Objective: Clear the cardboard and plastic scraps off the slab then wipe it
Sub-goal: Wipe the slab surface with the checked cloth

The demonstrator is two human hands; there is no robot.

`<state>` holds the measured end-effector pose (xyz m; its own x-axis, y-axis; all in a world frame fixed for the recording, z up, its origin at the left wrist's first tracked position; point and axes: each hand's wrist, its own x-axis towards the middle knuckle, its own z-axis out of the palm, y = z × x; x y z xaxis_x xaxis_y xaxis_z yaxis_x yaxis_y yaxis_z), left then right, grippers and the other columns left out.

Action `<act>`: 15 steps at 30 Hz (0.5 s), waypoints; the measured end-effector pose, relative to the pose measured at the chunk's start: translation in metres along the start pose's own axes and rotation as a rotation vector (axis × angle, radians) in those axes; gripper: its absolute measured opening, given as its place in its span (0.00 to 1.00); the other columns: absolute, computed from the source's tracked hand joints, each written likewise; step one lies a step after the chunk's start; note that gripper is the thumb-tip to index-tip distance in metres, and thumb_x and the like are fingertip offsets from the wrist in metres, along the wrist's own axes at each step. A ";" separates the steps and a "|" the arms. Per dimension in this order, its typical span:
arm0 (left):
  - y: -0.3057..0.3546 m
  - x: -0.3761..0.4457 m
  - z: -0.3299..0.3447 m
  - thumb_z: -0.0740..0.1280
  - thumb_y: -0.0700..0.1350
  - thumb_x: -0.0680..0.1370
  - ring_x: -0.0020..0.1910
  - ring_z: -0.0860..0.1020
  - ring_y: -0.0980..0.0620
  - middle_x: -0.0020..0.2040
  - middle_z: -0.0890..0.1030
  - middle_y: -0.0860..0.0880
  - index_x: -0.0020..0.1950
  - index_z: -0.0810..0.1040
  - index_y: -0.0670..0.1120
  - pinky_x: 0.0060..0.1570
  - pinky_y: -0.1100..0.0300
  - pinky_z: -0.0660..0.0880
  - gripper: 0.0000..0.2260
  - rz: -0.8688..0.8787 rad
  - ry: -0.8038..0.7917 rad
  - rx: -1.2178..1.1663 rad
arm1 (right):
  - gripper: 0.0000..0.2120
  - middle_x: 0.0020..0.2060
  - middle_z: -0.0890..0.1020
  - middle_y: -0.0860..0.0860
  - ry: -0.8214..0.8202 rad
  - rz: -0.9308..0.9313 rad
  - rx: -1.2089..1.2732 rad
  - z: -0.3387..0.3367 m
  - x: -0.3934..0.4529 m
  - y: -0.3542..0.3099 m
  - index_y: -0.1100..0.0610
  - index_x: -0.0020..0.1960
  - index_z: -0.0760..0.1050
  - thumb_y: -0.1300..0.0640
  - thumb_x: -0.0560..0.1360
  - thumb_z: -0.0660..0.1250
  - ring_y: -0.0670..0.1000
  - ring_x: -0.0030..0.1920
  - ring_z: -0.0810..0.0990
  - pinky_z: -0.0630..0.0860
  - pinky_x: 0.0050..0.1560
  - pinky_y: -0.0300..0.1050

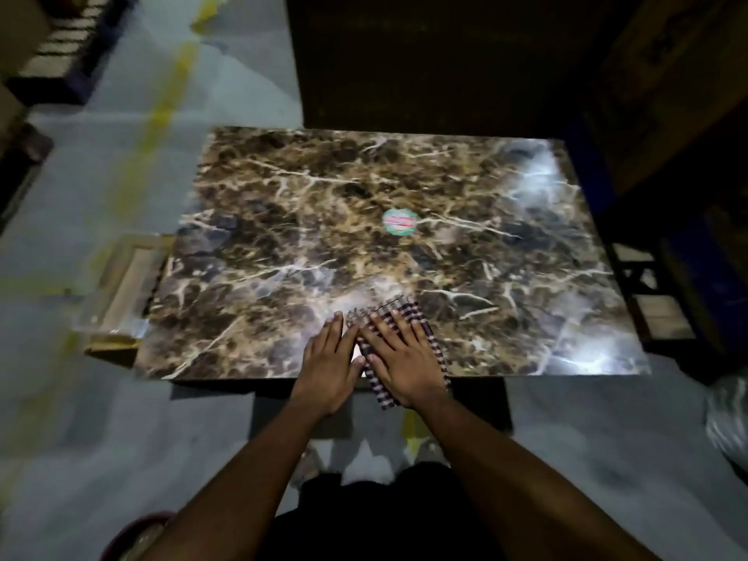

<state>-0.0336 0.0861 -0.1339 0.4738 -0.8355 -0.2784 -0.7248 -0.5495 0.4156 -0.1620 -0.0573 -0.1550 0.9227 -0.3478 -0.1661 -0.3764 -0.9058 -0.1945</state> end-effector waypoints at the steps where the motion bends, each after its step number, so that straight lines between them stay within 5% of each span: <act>1: 0.012 0.008 0.004 0.40 0.65 0.78 0.82 0.46 0.47 0.83 0.47 0.48 0.83 0.50 0.52 0.78 0.45 0.50 0.35 0.037 -0.015 0.027 | 0.27 0.81 0.56 0.44 0.013 0.037 0.004 -0.003 -0.009 0.019 0.42 0.81 0.53 0.41 0.83 0.50 0.55 0.81 0.52 0.51 0.78 0.58; 6: 0.087 0.054 0.026 0.44 0.63 0.80 0.81 0.54 0.44 0.82 0.57 0.45 0.81 0.58 0.47 0.76 0.43 0.55 0.34 0.158 -0.048 0.146 | 0.27 0.81 0.55 0.44 0.065 0.179 0.012 -0.014 -0.054 0.125 0.42 0.82 0.52 0.41 0.83 0.50 0.55 0.82 0.50 0.54 0.78 0.60; 15: 0.293 0.123 0.099 0.54 0.58 0.83 0.79 0.55 0.42 0.82 0.57 0.49 0.81 0.59 0.52 0.74 0.42 0.57 0.27 0.320 -0.107 0.233 | 0.28 0.82 0.51 0.41 0.094 0.474 0.028 -0.044 -0.121 0.293 0.32 0.79 0.44 0.39 0.83 0.51 0.60 0.81 0.45 0.43 0.72 0.75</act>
<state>-0.2365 -0.1773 -0.1320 0.1600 -0.9522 -0.2603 -0.9269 -0.2356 0.2920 -0.3807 -0.2914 -0.1495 0.6518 -0.7424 -0.1549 -0.7583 -0.6357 -0.1445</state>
